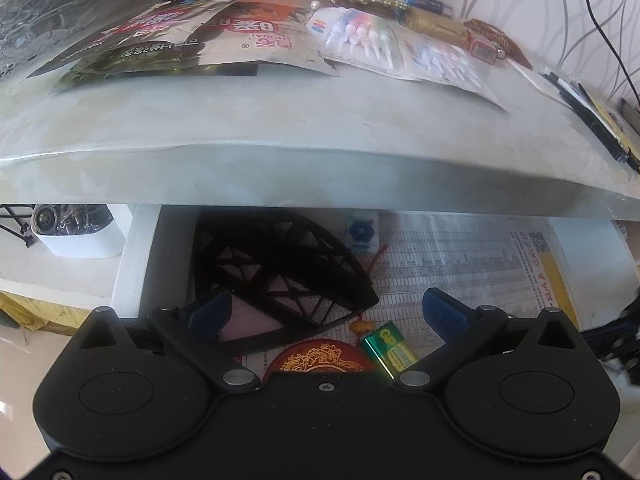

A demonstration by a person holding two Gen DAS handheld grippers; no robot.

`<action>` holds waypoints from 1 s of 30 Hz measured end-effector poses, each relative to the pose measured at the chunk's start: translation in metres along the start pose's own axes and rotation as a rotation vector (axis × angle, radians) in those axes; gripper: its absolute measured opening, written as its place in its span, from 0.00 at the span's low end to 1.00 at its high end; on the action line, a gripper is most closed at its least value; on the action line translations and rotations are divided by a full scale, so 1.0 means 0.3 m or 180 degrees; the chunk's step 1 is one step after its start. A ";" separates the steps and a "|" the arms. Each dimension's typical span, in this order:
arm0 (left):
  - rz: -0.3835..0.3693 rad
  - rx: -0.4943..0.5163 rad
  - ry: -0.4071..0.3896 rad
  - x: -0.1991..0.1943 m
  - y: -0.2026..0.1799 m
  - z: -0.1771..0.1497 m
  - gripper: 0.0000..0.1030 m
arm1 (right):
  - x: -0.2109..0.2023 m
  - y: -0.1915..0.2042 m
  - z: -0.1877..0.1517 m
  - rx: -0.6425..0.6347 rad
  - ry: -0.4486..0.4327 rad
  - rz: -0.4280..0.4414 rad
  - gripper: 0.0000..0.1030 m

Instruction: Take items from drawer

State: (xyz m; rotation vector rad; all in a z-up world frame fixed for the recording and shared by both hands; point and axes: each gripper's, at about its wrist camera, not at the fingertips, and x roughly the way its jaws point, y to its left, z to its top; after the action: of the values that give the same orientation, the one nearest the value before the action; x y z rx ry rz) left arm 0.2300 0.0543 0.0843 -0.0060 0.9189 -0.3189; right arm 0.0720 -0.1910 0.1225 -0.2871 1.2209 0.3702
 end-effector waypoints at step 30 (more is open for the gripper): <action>0.0017 0.0047 0.0035 0.009 -0.008 0.000 1.00 | 0.152 -0.051 0.150 0.0095 0.0283 0.0199 0.66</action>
State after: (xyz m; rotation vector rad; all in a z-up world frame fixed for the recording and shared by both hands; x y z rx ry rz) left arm 0.2309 0.0513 0.0825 0.0117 0.9274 -0.3210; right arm 0.1305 -0.1810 0.0941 -0.2421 1.3240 0.3965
